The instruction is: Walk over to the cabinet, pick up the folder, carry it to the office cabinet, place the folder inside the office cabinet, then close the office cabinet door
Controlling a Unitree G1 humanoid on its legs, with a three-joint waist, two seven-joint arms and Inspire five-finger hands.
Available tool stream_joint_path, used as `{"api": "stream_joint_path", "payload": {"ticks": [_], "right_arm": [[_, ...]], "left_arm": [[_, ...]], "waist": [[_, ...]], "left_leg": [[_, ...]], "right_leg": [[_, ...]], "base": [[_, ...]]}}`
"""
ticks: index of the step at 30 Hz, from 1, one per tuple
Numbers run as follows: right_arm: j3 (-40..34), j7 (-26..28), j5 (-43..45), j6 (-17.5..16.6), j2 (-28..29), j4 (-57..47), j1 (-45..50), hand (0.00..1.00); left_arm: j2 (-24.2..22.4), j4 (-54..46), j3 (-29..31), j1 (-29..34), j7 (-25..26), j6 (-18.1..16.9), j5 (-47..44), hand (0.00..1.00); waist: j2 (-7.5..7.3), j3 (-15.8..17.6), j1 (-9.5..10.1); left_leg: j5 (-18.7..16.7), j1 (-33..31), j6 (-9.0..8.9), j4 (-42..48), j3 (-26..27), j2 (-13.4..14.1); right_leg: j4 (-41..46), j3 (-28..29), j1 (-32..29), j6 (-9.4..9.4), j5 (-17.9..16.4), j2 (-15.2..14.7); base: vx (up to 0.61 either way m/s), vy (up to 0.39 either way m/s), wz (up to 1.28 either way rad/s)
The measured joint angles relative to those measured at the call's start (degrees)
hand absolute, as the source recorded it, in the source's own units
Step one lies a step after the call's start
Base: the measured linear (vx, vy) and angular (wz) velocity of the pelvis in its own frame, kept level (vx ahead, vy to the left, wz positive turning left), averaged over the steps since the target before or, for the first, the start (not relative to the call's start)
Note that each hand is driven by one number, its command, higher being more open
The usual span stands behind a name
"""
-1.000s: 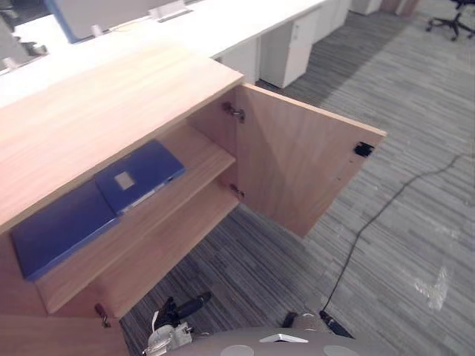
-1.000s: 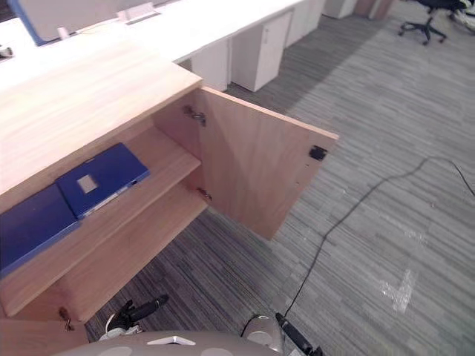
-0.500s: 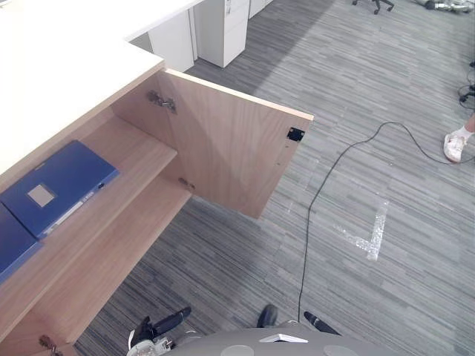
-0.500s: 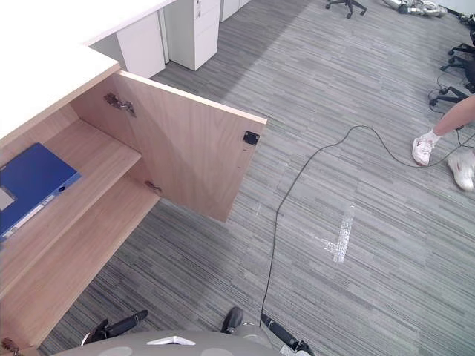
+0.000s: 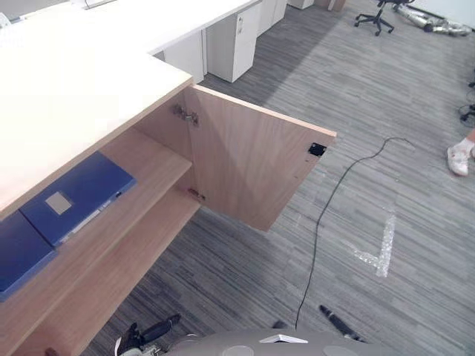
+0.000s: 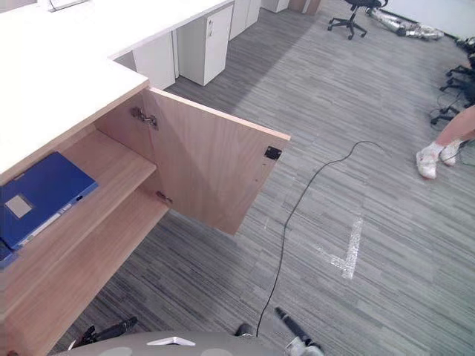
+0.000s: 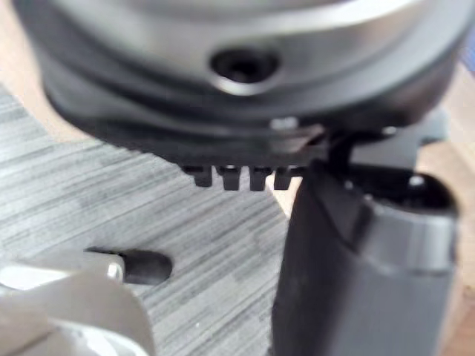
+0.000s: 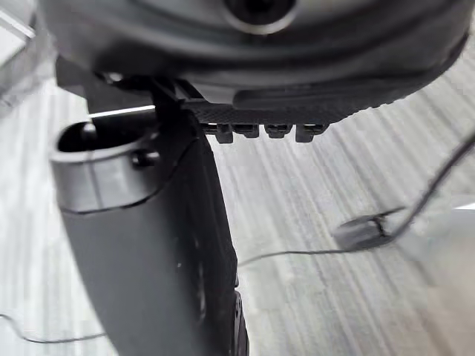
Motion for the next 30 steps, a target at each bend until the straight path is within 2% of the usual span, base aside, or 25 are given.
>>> {"api": "stream_joint_path", "payload": {"ticks": [1,5,9,13,15,16,18,19,22,25,30], "right_arm": [[-0.2,-0.4,-0.7,0.1,-1.1,-2.2,-0.4,1.0],[-3.0,-5.7,-5.1,0.1,-13.9,-11.5,-5.6,1.0],[-0.5,-10.6,-9.2,-0.1,-20.6,-22.7,-11.0,1.0],[4.2,-12.2,-17.3,0.0,-22.5,-29.1,-14.1,1.0],[8.4,-12.0,-22.5,0.7,-23.0,-30.4,-15.1,1.0],[14.1,-10.7,-26.2,1.1,-24.4,-30.7,-15.7,1.0],[20.6,-7.9,-32.2,1.1,-27.1,-30.7,-15.8,1.0],[27.1,-5.3,-36.2,0.3,-30.2,-30.3,-16.0,1.0],[36.7,-1.2,-41.8,-3.4,-33.7,-27.2,-17.5,1.0],[44.2,1.6,-44.0,-5.6,-34.6,-23.2,-20.4,1.0],[58.5,5.8,-52.8,-10.6,-35.3,-17.1,-25.0,1.0]], "left_arm": [[0.0,0.0,0.0,0.0,0.0,0.0,0.0,1.0],[0.0,0.1,-1.6,1.6,0.1,-0.4,0.0,1.0],[0.2,0.1,-3.2,2.1,0.1,-0.6,0.0,1.0],[0.0,-0.6,-5.8,2.2,-0.1,-0.6,0.0,1.0],[-0.1,-1.1,-6.0,2.2,-0.3,-0.6,0.3,1.0],[0.0,-1.1,-6.4,2.4,-0.5,-0.6,0.5,1.0],[0.0,-1.2,-6.6,2.5,-1.0,-0.7,2.3,1.0],[0.0,-1.7,-7.1,2.8,-1.2,-0.9,2.6,1.0],[0.4,-2.2,-8.7,3.5,-2.2,-1.2,2.9,1.0],[0.5,-2.2,-9.5,3.9,-2.6,-1.3,2.9,1.0],[0.7,-2.3,-10.9,3.8,-2.8,-2.5,3.5,1.0]], "waist": [[0.46,0.1,-0.14],[3.07,-0.9,-1.41],[3.21,-1.1,-1.57],[2.57,-1.1,-1.55],[2.04,-1.0,-1.49],[1.86,-0.9,-1.52],[1.94,-0.8,-1.45],[2.12,-0.7,-1.31],[2.37,-0.7,-0.33],[2.49,-0.6,0.27],[3.21,0.2,1.68]], "left_leg": [[-0.1,-0.1,0.12,0.0,0.0,-0.1],[-0.7,-0.7,0.71,0.2,-0.8,-0.7],[-0.8,-0.8,0.71,0.9,-1.6,-0.5],[-0.8,-0.7,0.71,0.9,-2.1,-0.7],[-0.8,-0.7,0.71,1.0,-2.3,-0.7],[-0.8,-0.7,0.71,1.0,-2.3,-0.7],[-0.8,-0.7,0.72,1.1,-2.4,-0.8],[-0.8,-0.8,0.72,1.1,-2.6,-0.8],[-0.8,-0.8,0.67,1.2,-3.1,-0.8],[-1.2,-1.3,0.74,2.1,-3.2,-0.8],[-1.4,-1.9,0.81,4.2,-4.1,-1.6]], "right_leg": [[0.0,0.0,-0.1,0.11,0.1,-0.1],[0.0,-0.5,-0.2,0.27,0.2,-0.4],[0.0,-0.5,0.0,0.26,0.2,-0.5],[0.0,-0.9,0.3,0.27,0.2,-0.7],[0.0,-1.1,0.5,0.27,0.2,-0.8],[0.0,-1.1,0.5,0.27,0.2,-0.8],[0.0,-1.1,0.5,0.29,0.3,-0.9],[0.0,-1.4,0.6,0.31,0.3,-0.9],[0.0,-1.8,0.9,0.32,0.3,-1.2],[0.0,-1.8,0.9,0.45,0.4,-1.4],[0.0,-1.9,1.3,0.63,1.3,-2.5]], "base": [[-0.02,0.047,0.01],[0.0,0.01,0.07],[0.0,-0.009,0.0],[-0.03,-0.01,0.06],[-0.03,-0.011,0.05],[-0.03,-0.014,0.01],[-0.03,-0.016,0.02],[-0.01,-0.012,0.06],[-0.01,-0.008,0.07],[0.0,0.0,0.02],[0.0,0.007,0.01]]}}
